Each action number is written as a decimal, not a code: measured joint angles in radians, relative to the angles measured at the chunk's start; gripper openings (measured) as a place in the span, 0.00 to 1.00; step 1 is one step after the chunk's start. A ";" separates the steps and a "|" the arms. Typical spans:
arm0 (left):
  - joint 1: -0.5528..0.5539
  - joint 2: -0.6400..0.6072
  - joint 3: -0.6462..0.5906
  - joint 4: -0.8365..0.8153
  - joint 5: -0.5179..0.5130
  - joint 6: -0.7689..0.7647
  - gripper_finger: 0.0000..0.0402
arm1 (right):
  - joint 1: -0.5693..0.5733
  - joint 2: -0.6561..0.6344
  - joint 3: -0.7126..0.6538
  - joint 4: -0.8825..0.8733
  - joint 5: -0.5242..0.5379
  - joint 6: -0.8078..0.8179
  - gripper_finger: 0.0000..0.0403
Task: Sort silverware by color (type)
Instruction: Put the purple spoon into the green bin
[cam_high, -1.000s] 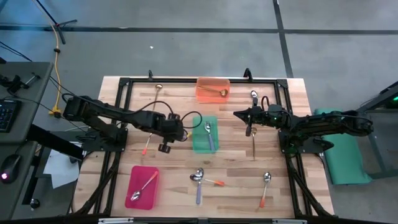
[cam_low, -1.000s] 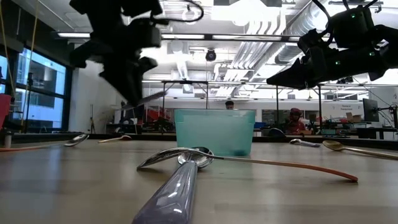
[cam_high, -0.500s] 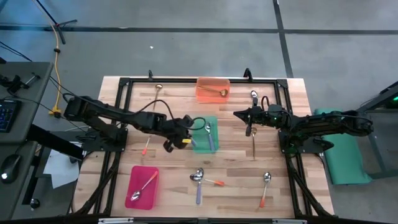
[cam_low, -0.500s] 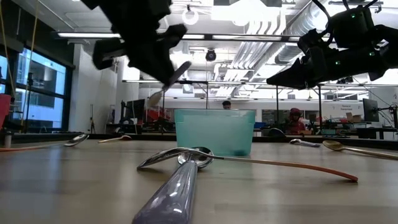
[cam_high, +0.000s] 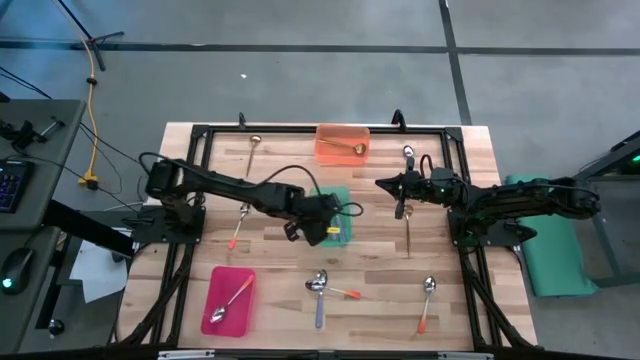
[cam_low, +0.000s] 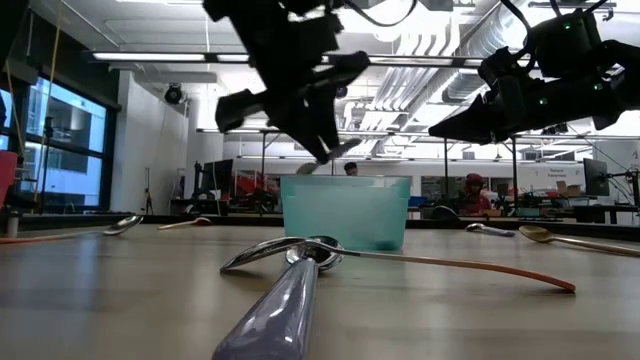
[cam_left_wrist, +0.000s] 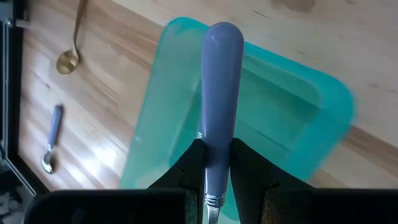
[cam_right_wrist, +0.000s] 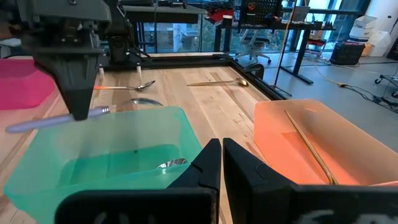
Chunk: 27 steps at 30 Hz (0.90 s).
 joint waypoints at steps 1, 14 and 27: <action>0.005 0.013 0.014 0.000 0.001 0.011 0.10 | 0.000 0.000 0.000 -0.001 0.000 0.000 0.00; 0.068 0.105 0.040 0.015 0.038 0.049 0.10 | 0.000 0.000 0.000 -0.015 0.000 -0.003 0.00; 0.105 0.160 0.039 0.042 0.062 0.034 0.10 | 0.000 0.000 0.000 -0.024 0.000 -0.003 0.00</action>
